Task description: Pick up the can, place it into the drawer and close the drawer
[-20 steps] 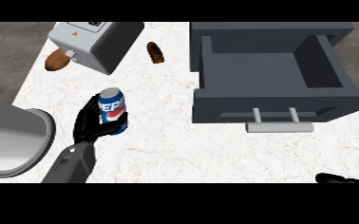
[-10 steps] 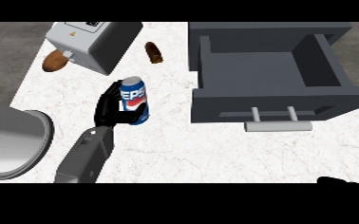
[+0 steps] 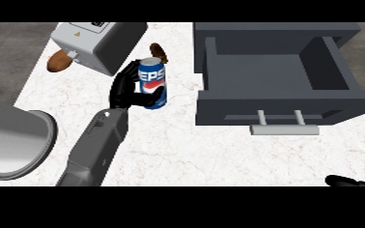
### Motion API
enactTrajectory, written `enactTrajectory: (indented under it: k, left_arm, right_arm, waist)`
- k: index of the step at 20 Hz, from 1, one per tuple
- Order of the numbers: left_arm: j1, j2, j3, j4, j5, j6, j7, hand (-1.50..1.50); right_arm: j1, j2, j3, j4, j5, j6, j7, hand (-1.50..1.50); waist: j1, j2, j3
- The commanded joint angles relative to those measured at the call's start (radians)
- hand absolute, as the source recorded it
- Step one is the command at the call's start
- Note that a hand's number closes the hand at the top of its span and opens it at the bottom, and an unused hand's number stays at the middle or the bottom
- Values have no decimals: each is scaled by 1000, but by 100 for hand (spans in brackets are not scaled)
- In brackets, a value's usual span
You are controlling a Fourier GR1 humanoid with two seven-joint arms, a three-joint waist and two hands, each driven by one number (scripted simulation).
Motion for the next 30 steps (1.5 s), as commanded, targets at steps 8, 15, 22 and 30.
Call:
enactTrajectory:
  k: [8,15,22,30]
  left_arm:
    - [-128,-27,-201,-364,79,144,419,150]
    - [-268,-25,-214,-465,45,222,613,150]
    - [-490,-27,-268,-375,63,339,716,150]
    - [-703,-27,-321,-179,152,424,714,150]
  right_arm:
    - [-48,-21,-17,9,9,-17,32,-150]
    - [-25,-59,-60,-39,-45,8,88,-150]
    - [-39,-47,-50,-42,-30,-4,75,-150]
    - [-112,-65,-41,-15,-18,-27,108,-150]
  waist:
    - [6,-4,0]
    - [-2,-1,0]
    - [-17,2,0]
    - [-35,8,1]
